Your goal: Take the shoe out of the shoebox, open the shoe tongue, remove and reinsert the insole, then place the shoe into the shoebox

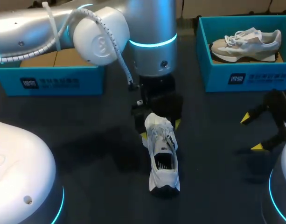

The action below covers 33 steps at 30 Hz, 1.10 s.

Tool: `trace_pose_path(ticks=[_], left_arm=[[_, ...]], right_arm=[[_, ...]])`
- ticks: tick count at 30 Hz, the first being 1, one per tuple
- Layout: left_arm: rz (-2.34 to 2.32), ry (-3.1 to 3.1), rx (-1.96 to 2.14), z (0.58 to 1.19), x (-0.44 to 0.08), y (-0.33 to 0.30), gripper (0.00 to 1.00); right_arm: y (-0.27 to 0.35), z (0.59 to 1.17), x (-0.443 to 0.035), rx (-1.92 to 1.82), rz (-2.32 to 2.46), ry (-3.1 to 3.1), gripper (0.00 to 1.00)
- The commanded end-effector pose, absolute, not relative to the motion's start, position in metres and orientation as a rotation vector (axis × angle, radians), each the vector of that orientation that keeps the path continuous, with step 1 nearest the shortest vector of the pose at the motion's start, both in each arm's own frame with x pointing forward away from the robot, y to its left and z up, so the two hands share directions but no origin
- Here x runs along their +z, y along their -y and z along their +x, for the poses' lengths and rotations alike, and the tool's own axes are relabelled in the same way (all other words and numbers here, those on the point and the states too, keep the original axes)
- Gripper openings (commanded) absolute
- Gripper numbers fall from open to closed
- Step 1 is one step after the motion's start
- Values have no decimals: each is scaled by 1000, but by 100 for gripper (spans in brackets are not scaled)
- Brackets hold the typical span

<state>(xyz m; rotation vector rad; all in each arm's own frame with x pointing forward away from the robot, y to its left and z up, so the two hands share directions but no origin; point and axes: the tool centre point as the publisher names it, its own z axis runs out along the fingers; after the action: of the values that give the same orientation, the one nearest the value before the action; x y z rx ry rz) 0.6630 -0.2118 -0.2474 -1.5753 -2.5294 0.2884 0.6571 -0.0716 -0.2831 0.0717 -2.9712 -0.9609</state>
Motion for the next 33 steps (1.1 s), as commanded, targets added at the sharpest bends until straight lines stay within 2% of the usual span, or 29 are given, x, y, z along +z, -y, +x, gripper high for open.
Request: trace_pose_path(ticks=[1, 11, 26, 33], left_arm=[[-1535, 2590, 244, 658, -246, 211, 100], [-1535, 2590, 244, 658, -246, 211, 100], [-501, 2911, 402, 628, -264, 207, 100], [-430, 2924, 356, 627, -262, 209, 100]], right_arm=[[71, 656, -283, -958, 71, 2975, 100], [71, 656, -283, -958, 71, 2975, 100], [71, 656, -283, -958, 71, 2975, 100], [71, 656, -283, -958, 71, 2975, 100]])
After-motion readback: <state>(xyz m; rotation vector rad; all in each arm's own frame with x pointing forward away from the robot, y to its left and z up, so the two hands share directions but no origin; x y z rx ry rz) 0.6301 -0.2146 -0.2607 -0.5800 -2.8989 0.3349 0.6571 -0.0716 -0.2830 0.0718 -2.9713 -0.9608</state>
